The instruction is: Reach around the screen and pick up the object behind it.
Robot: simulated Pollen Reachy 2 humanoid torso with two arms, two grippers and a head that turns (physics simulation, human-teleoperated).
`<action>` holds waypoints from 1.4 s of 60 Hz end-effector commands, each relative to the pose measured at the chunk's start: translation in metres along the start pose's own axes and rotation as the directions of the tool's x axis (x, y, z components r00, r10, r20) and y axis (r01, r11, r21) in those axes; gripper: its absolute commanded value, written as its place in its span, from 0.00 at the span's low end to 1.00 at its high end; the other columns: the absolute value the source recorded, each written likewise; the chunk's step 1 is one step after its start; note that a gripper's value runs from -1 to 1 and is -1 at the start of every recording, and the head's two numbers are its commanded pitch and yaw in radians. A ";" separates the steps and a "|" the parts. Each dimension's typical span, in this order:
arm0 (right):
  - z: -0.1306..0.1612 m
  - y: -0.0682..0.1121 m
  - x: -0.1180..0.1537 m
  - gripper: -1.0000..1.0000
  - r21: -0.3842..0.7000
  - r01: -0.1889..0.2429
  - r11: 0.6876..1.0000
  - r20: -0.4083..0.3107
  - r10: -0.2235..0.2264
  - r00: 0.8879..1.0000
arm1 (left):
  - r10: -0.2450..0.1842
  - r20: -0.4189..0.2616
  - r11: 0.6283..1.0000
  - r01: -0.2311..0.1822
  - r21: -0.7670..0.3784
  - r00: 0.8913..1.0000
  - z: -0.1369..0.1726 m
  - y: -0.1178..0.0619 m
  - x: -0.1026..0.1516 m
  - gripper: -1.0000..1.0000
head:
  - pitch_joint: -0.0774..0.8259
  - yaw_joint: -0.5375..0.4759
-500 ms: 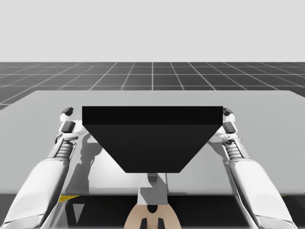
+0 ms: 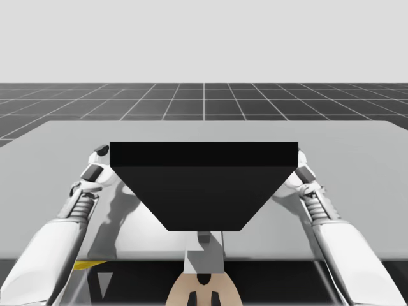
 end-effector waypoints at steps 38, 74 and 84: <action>0.067 0.020 0.021 0.00 0.561 0.061 0.826 0.038 -0.099 0.994 | -0.030 -0.077 0.779 -0.025 -0.627 0.997 0.084 -0.031 0.030 0.00 | 0.18 0.53; 0.015 0.025 -0.049 0.00 0.493 0.091 0.865 -0.043 -0.080 0.996 | -0.044 -0.091 0.731 -0.030 -0.682 0.995 0.090 -0.044 0.022 0.00 | 0.22 0.51; -0.002 0.042 -0.060 0.00 0.545 0.113 0.831 -0.116 -0.059 0.992 | -0.049 -0.099 0.727 -0.032 -0.686 0.994 0.090 -0.044 0.020 0.00 | 0.22 0.52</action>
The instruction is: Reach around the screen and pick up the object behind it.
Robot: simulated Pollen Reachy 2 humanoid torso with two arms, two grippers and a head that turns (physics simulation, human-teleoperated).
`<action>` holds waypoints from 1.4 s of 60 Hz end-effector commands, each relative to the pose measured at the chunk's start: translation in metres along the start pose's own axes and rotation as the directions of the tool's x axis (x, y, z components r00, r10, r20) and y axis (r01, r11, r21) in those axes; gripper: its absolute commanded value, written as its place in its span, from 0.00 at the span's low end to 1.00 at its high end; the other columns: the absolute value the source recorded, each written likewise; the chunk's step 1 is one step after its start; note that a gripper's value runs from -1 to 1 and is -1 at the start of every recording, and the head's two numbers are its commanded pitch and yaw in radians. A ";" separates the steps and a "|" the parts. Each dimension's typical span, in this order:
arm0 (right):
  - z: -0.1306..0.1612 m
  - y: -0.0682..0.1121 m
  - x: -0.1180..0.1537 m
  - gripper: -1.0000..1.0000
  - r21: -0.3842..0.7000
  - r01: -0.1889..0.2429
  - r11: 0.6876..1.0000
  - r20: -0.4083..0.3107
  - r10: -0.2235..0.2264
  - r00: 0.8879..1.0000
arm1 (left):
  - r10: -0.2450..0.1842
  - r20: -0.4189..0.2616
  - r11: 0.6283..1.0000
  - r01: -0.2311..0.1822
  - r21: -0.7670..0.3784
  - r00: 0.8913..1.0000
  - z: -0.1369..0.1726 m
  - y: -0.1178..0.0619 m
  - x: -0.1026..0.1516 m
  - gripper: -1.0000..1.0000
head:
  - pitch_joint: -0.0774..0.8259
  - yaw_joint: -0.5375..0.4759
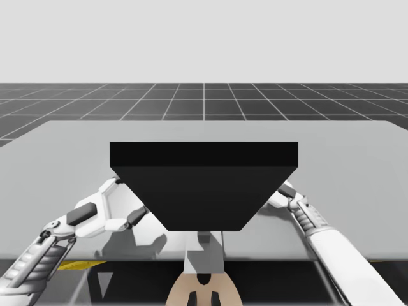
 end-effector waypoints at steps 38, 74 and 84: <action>-0.077 -0.006 -0.040 0.00 0.101 0.079 0.992 -0.117 -0.067 0.991 | -0.031 -0.007 1.000 0.031 -0.002 1.000 0.005 -0.004 -0.004 0.00 | 0.25 0.53; -0.085 -0.003 -0.067 1.00 0.056 -0.005 0.998 -0.267 0.020 0.963 | -0.051 -0.014 0.999 0.051 0.004 0.999 0.010 -0.006 -0.006 0.00 | 0.26 0.54; -0.071 -0.007 -0.059 1.00 0.048 -0.018 0.999 -0.262 0.030 0.965 | -0.058 -0.016 0.998 0.058 0.008 0.998 0.010 -0.006 -0.004 0.00 | 0.26 0.54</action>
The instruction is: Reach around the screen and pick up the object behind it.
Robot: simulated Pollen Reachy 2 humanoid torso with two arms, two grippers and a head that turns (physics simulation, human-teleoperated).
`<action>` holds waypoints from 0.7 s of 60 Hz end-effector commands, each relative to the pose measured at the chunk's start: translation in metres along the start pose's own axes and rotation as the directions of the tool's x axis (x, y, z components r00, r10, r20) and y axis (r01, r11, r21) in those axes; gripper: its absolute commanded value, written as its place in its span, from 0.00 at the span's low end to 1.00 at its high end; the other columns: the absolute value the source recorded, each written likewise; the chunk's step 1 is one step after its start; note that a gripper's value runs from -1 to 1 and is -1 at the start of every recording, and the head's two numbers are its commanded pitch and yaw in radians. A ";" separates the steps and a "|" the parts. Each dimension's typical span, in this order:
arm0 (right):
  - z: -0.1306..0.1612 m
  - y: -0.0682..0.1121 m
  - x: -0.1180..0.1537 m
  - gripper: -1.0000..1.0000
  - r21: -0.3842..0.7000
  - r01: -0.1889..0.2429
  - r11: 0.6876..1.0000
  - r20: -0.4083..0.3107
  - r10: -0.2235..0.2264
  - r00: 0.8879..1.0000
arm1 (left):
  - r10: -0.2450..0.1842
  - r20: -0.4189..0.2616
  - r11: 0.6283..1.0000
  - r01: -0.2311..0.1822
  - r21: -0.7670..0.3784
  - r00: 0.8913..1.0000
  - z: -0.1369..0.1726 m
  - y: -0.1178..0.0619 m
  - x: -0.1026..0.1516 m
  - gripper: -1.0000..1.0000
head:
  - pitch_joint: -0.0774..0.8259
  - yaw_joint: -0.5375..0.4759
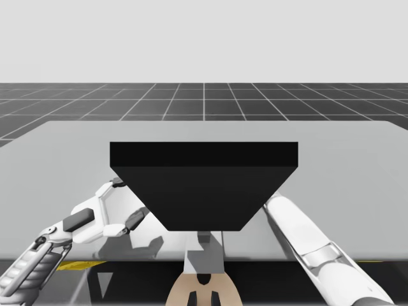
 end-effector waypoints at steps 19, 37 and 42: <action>0.093 -0.007 0.000 1.00 -0.172 -0.077 0.982 -0.045 0.070 0.997 | -0.021 -0.008 1.000 0.021 0.014 1.000 0.000 0.001 0.003 0.00 | 0.25 0.54; 0.158 -0.025 0.013 1.00 -0.283 -0.093 0.955 0.002 0.098 0.995 | -0.029 -0.010 0.999 0.029 0.012 1.000 -0.004 0.001 0.005 0.00 | 0.24 0.52; 0.170 -0.032 0.018 1.00 -0.322 -0.097 0.942 0.013 0.106 0.994 | -0.030 -0.011 0.999 0.030 0.012 0.999 -0.005 0.001 0.005 0.00 | 0.24 0.52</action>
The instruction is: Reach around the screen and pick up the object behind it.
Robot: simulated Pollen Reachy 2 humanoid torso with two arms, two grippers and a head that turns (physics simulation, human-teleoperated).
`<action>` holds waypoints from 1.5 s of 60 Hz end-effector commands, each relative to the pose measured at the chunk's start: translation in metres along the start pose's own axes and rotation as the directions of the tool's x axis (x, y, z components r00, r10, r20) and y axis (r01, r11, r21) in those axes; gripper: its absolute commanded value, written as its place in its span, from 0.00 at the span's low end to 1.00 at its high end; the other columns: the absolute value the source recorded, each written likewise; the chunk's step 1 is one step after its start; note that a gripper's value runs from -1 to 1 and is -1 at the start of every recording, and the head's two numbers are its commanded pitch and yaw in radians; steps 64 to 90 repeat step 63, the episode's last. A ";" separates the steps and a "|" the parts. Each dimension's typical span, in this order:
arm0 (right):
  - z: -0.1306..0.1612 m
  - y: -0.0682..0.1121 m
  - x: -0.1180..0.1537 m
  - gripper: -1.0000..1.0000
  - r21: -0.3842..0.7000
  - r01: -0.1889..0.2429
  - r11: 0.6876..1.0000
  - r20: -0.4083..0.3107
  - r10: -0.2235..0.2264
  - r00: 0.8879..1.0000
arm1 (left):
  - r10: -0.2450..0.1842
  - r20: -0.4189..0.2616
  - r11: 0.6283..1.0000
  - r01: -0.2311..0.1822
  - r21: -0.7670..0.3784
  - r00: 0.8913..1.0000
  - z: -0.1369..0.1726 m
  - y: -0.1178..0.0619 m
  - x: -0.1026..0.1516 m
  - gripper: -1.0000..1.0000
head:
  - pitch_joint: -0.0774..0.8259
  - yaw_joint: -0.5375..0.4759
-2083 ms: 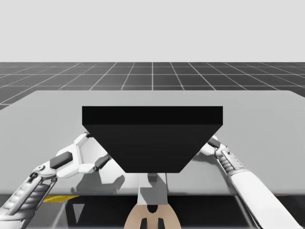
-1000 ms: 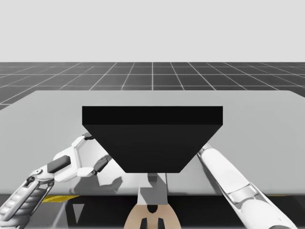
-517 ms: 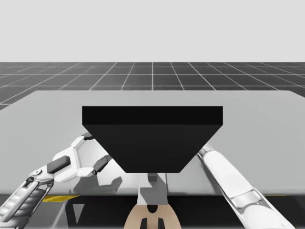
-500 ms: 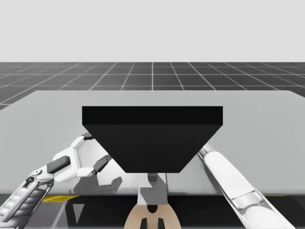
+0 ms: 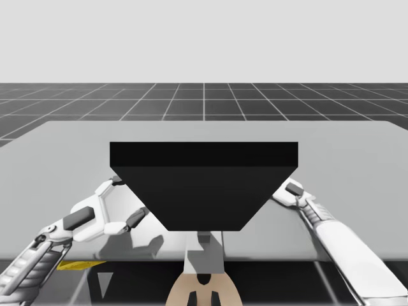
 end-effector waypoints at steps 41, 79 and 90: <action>0.061 -0.073 0.137 1.00 -0.305 -0.149 0.941 0.236 0.226 0.945 | -0.014 -0.021 1.000 0.014 0.009 1.000 -0.002 0.001 0.000 0.00 | 0.25 0.52; 0.059 -0.076 0.218 1.00 -0.514 -0.154 0.844 0.312 0.351 0.883 | -0.022 -0.024 1.000 0.023 0.008 0.999 -0.005 0.002 0.000 0.00 | 0.24 0.52; 0.059 -0.076 0.218 1.00 -0.514 -0.154 0.844 0.312 0.351 0.883 | -0.022 -0.024 1.000 0.023 0.008 0.999 -0.005 0.002 0.000 0.00 | 0.24 0.52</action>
